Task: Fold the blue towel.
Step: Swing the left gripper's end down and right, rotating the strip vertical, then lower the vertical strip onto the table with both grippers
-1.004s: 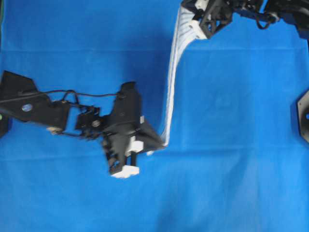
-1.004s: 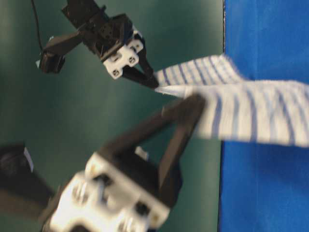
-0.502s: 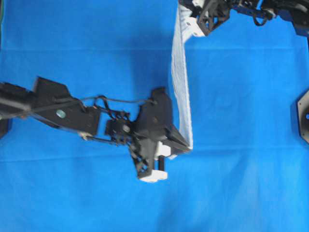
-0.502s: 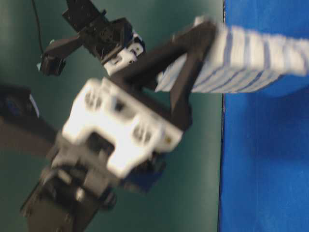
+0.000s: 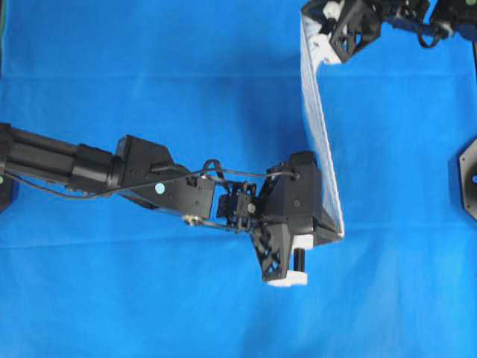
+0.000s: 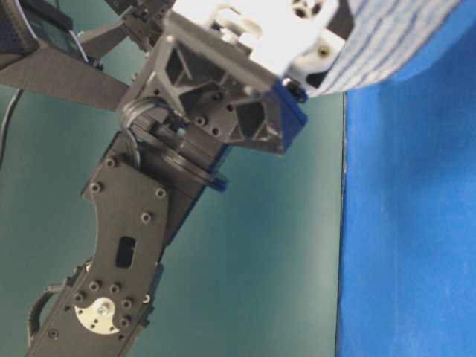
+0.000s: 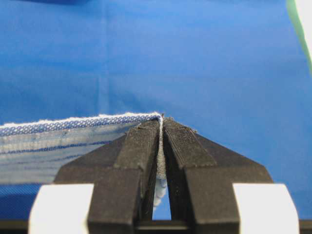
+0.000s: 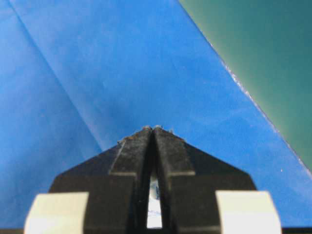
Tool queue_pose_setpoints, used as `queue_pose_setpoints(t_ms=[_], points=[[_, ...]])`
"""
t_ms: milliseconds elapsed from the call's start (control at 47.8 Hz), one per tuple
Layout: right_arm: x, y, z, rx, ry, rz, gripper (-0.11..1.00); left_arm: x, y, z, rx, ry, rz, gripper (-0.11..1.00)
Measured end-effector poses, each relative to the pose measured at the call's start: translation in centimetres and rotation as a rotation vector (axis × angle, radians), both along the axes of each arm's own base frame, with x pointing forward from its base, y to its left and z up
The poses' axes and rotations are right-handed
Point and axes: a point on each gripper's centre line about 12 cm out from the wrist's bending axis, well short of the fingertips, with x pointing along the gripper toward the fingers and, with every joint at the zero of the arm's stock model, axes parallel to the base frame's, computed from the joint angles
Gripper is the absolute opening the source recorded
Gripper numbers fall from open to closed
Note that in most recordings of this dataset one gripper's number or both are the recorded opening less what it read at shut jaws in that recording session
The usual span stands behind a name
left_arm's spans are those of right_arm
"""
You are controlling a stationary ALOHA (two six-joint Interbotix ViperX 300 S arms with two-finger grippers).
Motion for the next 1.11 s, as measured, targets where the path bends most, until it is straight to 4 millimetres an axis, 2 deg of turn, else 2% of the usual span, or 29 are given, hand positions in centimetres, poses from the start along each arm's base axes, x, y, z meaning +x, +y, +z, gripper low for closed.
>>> queue_pose_setpoints(t_ms=[230,481,607,774,1109], points=[[2.0,-0.8,-2.3,0.019,0.027,0.014,0.02,-2.3,0.4,-2.8,0.002,0.085,0.007,0.01],[7.1,-0.9,-3.4,0.011,0.011,0.075,0.02,-6.2,0.2,-4.4,-0.050,0.164,0.031,0.01],[8.7,-1.1,-3.5,0.011,0.008,0.086,0.02,-8.0,0.3,-5.3,-0.079,0.210,0.052,0.01],[9.3,-1.4,-3.8,0.014,0.016,0.086,0.02,-9.1,0.3,-5.7,-0.088,0.232,0.058,0.01],[9.3,-1.4,-3.8,0.020,0.021,0.082,0.02,-9.6,0.3,-6.2,-0.088,0.250,0.058,0.02]])
